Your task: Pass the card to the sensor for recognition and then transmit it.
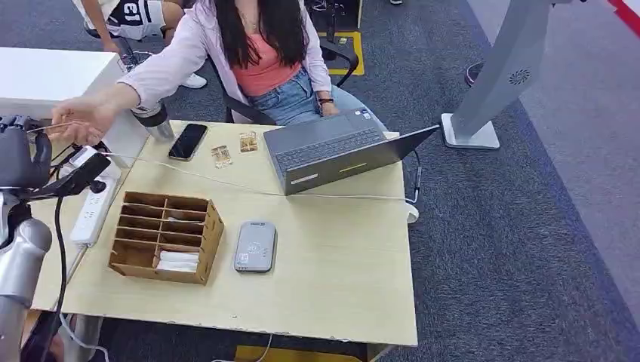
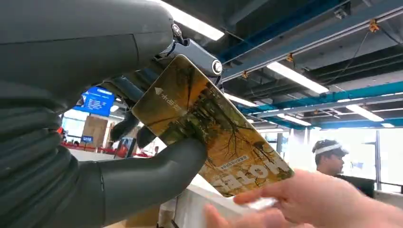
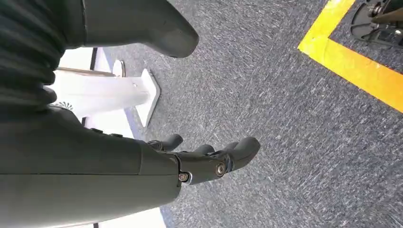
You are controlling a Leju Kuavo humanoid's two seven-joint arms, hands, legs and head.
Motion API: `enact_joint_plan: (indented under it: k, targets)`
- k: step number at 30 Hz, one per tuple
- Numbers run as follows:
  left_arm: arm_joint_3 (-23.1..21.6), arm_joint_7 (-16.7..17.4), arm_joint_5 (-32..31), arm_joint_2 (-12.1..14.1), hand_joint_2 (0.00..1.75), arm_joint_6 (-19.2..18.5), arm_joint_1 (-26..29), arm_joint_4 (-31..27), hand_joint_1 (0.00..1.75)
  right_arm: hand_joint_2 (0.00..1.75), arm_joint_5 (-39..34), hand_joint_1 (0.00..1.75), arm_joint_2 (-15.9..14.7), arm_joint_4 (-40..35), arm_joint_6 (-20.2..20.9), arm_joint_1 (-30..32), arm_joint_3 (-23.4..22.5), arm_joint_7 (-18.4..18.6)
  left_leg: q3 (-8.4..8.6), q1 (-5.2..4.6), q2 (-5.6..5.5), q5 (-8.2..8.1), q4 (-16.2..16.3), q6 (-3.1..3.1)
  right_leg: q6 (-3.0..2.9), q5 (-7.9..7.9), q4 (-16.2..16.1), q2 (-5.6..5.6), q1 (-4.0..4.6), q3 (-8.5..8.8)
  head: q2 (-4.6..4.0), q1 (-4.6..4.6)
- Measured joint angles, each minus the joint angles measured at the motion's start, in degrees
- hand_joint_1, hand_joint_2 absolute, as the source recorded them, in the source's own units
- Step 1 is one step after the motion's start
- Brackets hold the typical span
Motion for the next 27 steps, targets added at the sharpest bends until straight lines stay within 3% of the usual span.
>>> enact_joint_plan:
  k: [6, 9, 14, 27]
  targets:
    - [-0.15, -2.49, 1.51, 0.07, 1.75, 0.07, 0.89, 0.07, 1.75, 1.75, -0.59, 0.0, 0.0, 0.0, -0.02, 0.0, 0.09, -0.02, 0.01, 0.0, 0.01, 0.0, 0.0, 0.0, 0.0, 0.0, 0.0, 0.0, -0.01, -0.01, 0.0, 0.0]
    - [-0.94, -3.61, 2.03, -1.44, 1.75, 0.13, 1.98, -0.44, 1.75, 1.75, -1.07, 0.0, 0.0, 0.0, -0.2, -0.01, 0.13, -0.02, -0.01, -0.01, -0.04, 0.0, 0.02, 0.0, 0.0, 0.0, -0.01, -0.06, -0.01, 0.01, 0.0, 0.02]
    - [-2.18, -3.48, 1.73, -3.54, 1.75, 0.15, 3.23, -1.49, 1.75, 1.75, -1.14, 0.0, 0.0, 0.0, -0.22, -0.06, 0.46, -0.04, -0.01, -0.03, 0.01, 0.0, 0.03, 0.01, 0.02, 0.02, -0.01, -0.01, -0.02, 0.0, 0.0, 0.0]
    - [-2.75, -3.7, 1.9, -4.92, 1.75, -0.02, 3.61, -1.88, 1.75, 1.75, -1.23, 0.0, 0.0, 0.0, -0.24, -0.06, 1.03, -0.07, 0.0, -0.01, 0.0, 0.01, 0.03, 0.01, 0.02, 0.02, 0.0, -0.01, -0.01, -0.04, 0.0, 0.0]
